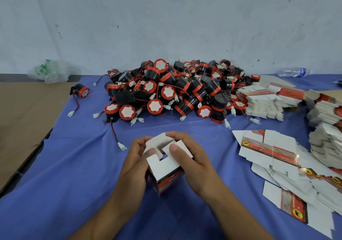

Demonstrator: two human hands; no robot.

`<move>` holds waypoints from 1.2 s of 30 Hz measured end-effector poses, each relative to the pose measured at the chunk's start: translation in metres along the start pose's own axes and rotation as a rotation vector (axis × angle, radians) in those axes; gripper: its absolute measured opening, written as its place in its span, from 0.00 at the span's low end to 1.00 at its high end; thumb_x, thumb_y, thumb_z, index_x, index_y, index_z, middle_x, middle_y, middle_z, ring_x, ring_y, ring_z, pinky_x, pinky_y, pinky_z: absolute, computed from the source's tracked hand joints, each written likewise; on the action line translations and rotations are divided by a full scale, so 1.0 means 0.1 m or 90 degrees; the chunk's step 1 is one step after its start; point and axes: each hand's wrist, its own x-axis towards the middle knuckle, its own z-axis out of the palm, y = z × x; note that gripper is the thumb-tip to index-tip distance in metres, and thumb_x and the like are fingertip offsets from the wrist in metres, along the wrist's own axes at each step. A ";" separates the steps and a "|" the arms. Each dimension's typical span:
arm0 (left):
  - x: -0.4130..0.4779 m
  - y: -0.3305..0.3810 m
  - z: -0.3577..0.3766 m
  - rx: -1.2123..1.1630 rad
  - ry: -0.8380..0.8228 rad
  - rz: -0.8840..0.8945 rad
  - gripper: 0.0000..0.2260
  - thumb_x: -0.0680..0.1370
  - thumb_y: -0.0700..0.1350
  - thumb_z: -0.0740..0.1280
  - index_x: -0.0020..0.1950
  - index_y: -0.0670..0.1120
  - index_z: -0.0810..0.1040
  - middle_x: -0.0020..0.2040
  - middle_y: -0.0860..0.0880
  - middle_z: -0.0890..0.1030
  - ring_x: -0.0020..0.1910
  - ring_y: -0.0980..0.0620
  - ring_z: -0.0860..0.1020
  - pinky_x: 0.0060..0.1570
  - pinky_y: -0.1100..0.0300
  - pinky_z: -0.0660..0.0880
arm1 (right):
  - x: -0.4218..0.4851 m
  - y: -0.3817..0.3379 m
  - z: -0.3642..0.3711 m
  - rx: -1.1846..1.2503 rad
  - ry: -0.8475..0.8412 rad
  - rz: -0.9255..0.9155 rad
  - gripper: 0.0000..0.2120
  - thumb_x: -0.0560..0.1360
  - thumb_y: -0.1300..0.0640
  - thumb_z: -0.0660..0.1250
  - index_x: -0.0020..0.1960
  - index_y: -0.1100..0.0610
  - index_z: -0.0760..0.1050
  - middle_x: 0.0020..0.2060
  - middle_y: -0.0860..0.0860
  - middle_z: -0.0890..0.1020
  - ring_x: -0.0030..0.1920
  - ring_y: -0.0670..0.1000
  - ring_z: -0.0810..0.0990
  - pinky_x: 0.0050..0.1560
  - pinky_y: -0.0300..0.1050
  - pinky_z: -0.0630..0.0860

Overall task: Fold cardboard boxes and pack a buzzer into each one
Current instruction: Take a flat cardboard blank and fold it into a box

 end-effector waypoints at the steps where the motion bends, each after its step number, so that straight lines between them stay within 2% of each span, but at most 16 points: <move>1: 0.03 0.00 0.01 -0.048 -0.002 -0.003 0.18 0.72 0.59 0.65 0.57 0.51 0.77 0.50 0.45 0.83 0.44 0.48 0.81 0.34 0.60 0.77 | 0.00 0.00 0.00 0.007 0.014 -0.005 0.10 0.77 0.52 0.62 0.54 0.44 0.80 0.45 0.44 0.84 0.44 0.44 0.81 0.43 0.37 0.76; 3: 0.05 -0.01 0.02 -0.095 0.003 -0.003 0.18 0.76 0.57 0.60 0.60 0.49 0.76 0.57 0.44 0.82 0.50 0.49 0.82 0.41 0.58 0.79 | 0.02 -0.02 0.03 0.030 0.053 -0.023 0.10 0.77 0.56 0.62 0.51 0.47 0.80 0.43 0.44 0.84 0.42 0.43 0.81 0.41 0.35 0.76; 5: 0.04 0.00 0.05 -0.007 0.002 0.020 0.16 0.75 0.56 0.62 0.60 0.52 0.74 0.60 0.47 0.81 0.51 0.52 0.82 0.46 0.60 0.79 | 0.02 -0.01 0.06 0.030 0.089 -0.035 0.08 0.77 0.55 0.62 0.49 0.47 0.80 0.42 0.44 0.83 0.42 0.43 0.80 0.41 0.36 0.76; 9: -0.03 0.00 0.06 0.114 0.014 0.125 0.09 0.78 0.53 0.64 0.57 0.61 0.76 0.53 0.57 0.82 0.48 0.59 0.82 0.42 0.69 0.77 | -0.02 0.01 0.10 0.007 0.111 -0.039 0.04 0.76 0.49 0.65 0.50 0.45 0.75 0.44 0.43 0.82 0.43 0.43 0.80 0.42 0.39 0.77; 11: -0.02 0.04 0.04 0.141 0.064 0.175 0.08 0.77 0.54 0.65 0.56 0.62 0.76 0.53 0.57 0.82 0.48 0.58 0.82 0.42 0.69 0.77 | -0.04 0.00 0.12 0.016 0.091 -0.043 0.07 0.74 0.47 0.67 0.51 0.46 0.73 0.43 0.40 0.81 0.42 0.40 0.80 0.41 0.36 0.77; 13: -0.02 0.06 0.00 0.220 0.112 0.247 0.10 0.76 0.54 0.63 0.56 0.61 0.75 0.54 0.57 0.82 0.51 0.57 0.81 0.45 0.68 0.77 | -0.04 0.00 0.12 0.047 0.043 -0.001 0.12 0.72 0.45 0.69 0.52 0.47 0.72 0.42 0.42 0.81 0.43 0.43 0.80 0.42 0.38 0.79; 15: -0.01 0.07 -0.06 0.343 0.131 0.345 0.12 0.77 0.52 0.62 0.60 0.55 0.74 0.57 0.58 0.79 0.56 0.56 0.80 0.51 0.66 0.76 | -0.02 -0.02 0.08 0.034 -0.011 0.047 0.13 0.71 0.44 0.70 0.52 0.46 0.72 0.43 0.46 0.82 0.45 0.49 0.82 0.45 0.45 0.81; 17: 0.00 0.07 -0.11 0.439 0.112 0.422 0.16 0.80 0.54 0.61 0.63 0.47 0.73 0.60 0.54 0.77 0.61 0.57 0.76 0.56 0.66 0.74 | 0.00 -0.04 0.01 -0.023 -0.034 0.041 0.08 0.73 0.44 0.69 0.49 0.43 0.73 0.42 0.41 0.82 0.43 0.43 0.81 0.42 0.39 0.78; 19: 0.03 0.07 -0.11 0.498 0.072 0.463 0.21 0.82 0.57 0.58 0.67 0.43 0.71 0.65 0.52 0.73 0.67 0.58 0.72 0.62 0.68 0.69 | 0.04 -0.08 -0.04 -0.026 -0.034 0.030 0.09 0.75 0.46 0.69 0.53 0.47 0.74 0.41 0.39 0.82 0.42 0.40 0.81 0.40 0.34 0.76; 21: 0.05 0.05 -0.08 0.547 0.052 0.482 0.27 0.81 0.58 0.59 0.71 0.39 0.65 0.72 0.46 0.67 0.74 0.55 0.64 0.69 0.65 0.63 | 0.07 -0.07 -0.04 0.020 0.000 0.020 0.15 0.75 0.49 0.69 0.57 0.55 0.72 0.42 0.40 0.83 0.42 0.40 0.82 0.39 0.34 0.77; 23: 0.05 -0.01 -0.02 0.597 0.053 0.489 0.35 0.79 0.58 0.63 0.74 0.35 0.59 0.76 0.38 0.60 0.78 0.48 0.58 0.74 0.61 0.57 | 0.10 -0.04 0.01 0.052 0.079 0.021 0.17 0.74 0.47 0.69 0.58 0.54 0.72 0.47 0.44 0.84 0.48 0.44 0.83 0.46 0.42 0.80; 25: 0.06 -0.06 0.04 0.637 0.035 0.481 0.39 0.78 0.60 0.64 0.75 0.34 0.55 0.77 0.36 0.57 0.78 0.44 0.56 0.75 0.62 0.55 | 0.10 0.01 0.07 0.075 0.132 0.027 0.17 0.74 0.45 0.69 0.59 0.51 0.72 0.52 0.47 0.84 0.53 0.49 0.83 0.54 0.50 0.81; 28: 0.08 -0.08 0.06 0.676 0.006 0.457 0.40 0.78 0.63 0.62 0.76 0.35 0.57 0.77 0.36 0.57 0.78 0.45 0.57 0.73 0.66 0.55 | 0.08 0.03 0.13 0.067 0.109 0.036 0.19 0.74 0.44 0.69 0.59 0.51 0.70 0.49 0.44 0.83 0.51 0.48 0.83 0.54 0.53 0.81; 30: 0.12 -0.06 0.02 0.672 0.020 0.459 0.37 0.78 0.62 0.62 0.74 0.34 0.62 0.74 0.36 0.61 0.76 0.45 0.61 0.72 0.67 0.58 | 0.06 0.03 0.13 0.040 0.060 0.025 0.18 0.74 0.45 0.69 0.56 0.54 0.67 0.42 0.44 0.80 0.44 0.46 0.80 0.47 0.49 0.80; 33: 0.14 -0.02 -0.04 0.624 0.034 0.453 0.31 0.77 0.55 0.66 0.72 0.35 0.68 0.68 0.39 0.67 0.70 0.56 0.66 0.65 0.72 0.63 | 0.03 0.04 0.13 0.041 -0.037 0.027 0.17 0.76 0.44 0.67 0.49 0.55 0.65 0.36 0.42 0.74 0.37 0.44 0.73 0.36 0.39 0.73; 36: 0.17 0.03 -0.10 0.622 0.023 0.455 0.31 0.75 0.56 0.69 0.69 0.35 0.71 0.65 0.39 0.70 0.67 0.57 0.67 0.62 0.73 0.64 | 0.04 -0.01 0.08 0.054 -0.060 0.056 0.15 0.76 0.37 0.58 0.39 0.45 0.71 0.36 0.42 0.74 0.38 0.43 0.71 0.45 0.39 0.72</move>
